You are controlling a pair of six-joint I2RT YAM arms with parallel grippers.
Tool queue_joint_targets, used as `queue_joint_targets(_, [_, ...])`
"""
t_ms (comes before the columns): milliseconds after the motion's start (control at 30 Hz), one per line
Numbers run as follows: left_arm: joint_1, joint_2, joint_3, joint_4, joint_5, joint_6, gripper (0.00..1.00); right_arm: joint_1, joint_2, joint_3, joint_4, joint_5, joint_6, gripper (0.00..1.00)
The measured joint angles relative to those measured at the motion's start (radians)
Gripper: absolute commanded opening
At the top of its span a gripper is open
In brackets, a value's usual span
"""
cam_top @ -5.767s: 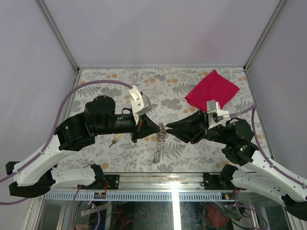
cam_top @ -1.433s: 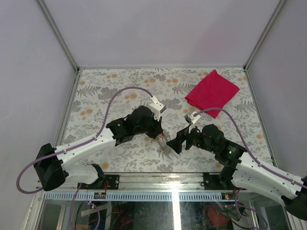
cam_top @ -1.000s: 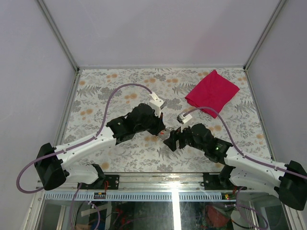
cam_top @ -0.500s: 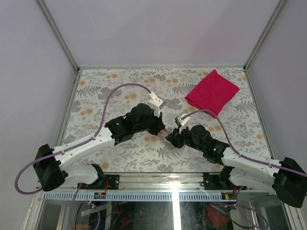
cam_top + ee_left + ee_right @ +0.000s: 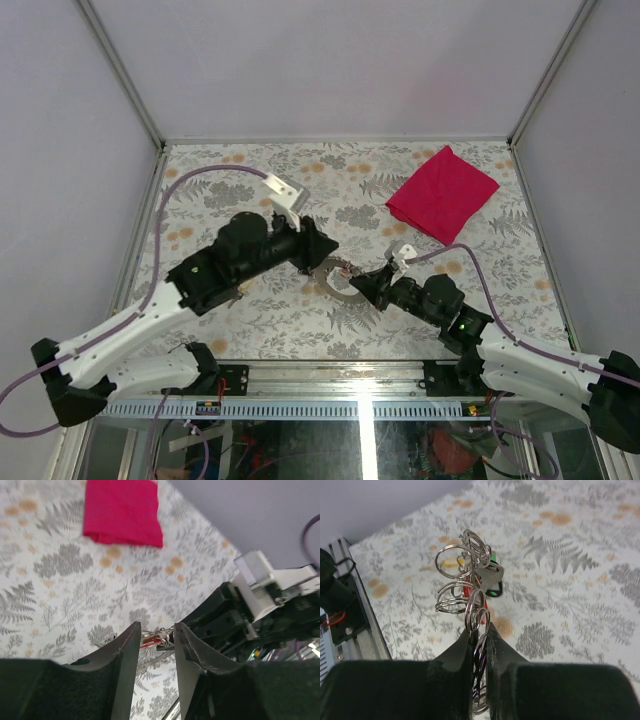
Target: Put the keys on the keyring
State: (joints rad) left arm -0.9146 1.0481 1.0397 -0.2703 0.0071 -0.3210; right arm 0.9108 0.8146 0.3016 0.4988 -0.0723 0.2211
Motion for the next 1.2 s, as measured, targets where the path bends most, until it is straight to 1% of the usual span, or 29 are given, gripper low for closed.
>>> queue_joint_targets(200, [0.0, -0.158, 0.04, 0.014, -0.061, 0.0, 0.41, 0.0, -0.027, -0.082, 0.285, -0.001, -0.054, 0.0])
queue_joint_targets(333, [0.0, -0.189, 0.085, 0.008, -0.098, 0.003, 0.44, 0.0, -0.002, -0.079, 0.461, -0.012, -0.138, 0.0])
queue_joint_targets(367, [0.0, -0.187, 0.104, 0.006, -0.103, 0.005, 0.45, 0.0, 0.007, -0.073, 0.492, -0.021, -0.162, 0.0])
queue_joint_targets(400, [0.0, -0.183, 0.117, 0.006, -0.103, 0.008, 0.5, 0.0, 0.014, -0.064, 0.515, -0.032, -0.186, 0.0])
queue_joint_targets(467, [0.0, -0.175, 0.143, 0.002, -0.1, 0.025, 0.53, -0.001, 0.018, -0.028, 0.511, -0.064, -0.243, 0.0])
queue_joint_targets(600, [0.0, -0.18, 0.157, -0.003, -0.065, 0.071, 0.5, -0.001, 0.003, 0.09, 0.381, -0.138, -0.351, 0.0])
queue_joint_targets(667, [0.0, -0.192, 0.157, -0.008, -0.036, 0.098, 0.48, -0.001, -0.031, 0.124, 0.32, -0.16, -0.396, 0.0])
queue_joint_targets(733, [0.0, -0.204, 0.159, -0.016, -0.001, 0.131, 0.48, -0.001, -0.077, 0.154, 0.231, -0.188, -0.438, 0.0])
queue_joint_targets(767, [0.0, -0.21, 0.161, -0.021, 0.019, 0.15, 0.51, -0.001, -0.095, 0.174, 0.175, -0.205, -0.453, 0.0])
queue_joint_targets(833, [0.0, -0.217, 0.172, -0.039, 0.066, 0.191, 0.62, -0.001, -0.116, 0.238, 0.043, -0.245, -0.476, 0.0])
queue_joint_targets(933, [0.0, -0.222, 0.192, -0.066, 0.138, 0.249, 0.71, -0.001, -0.12, 0.355, -0.148, -0.299, -0.484, 0.0])
queue_joint_targets(1067, [0.0, -0.241, 0.195, -0.096, 0.249, 0.317, 0.75, -0.001, -0.123, 0.505, -0.358, -0.382, -0.456, 0.0])
queue_joint_targets(1200, [0.0, -0.259, 0.194, -0.104, 0.329, 0.356, 0.78, -0.001, -0.122, 0.609, -0.486, -0.459, -0.395, 0.0])
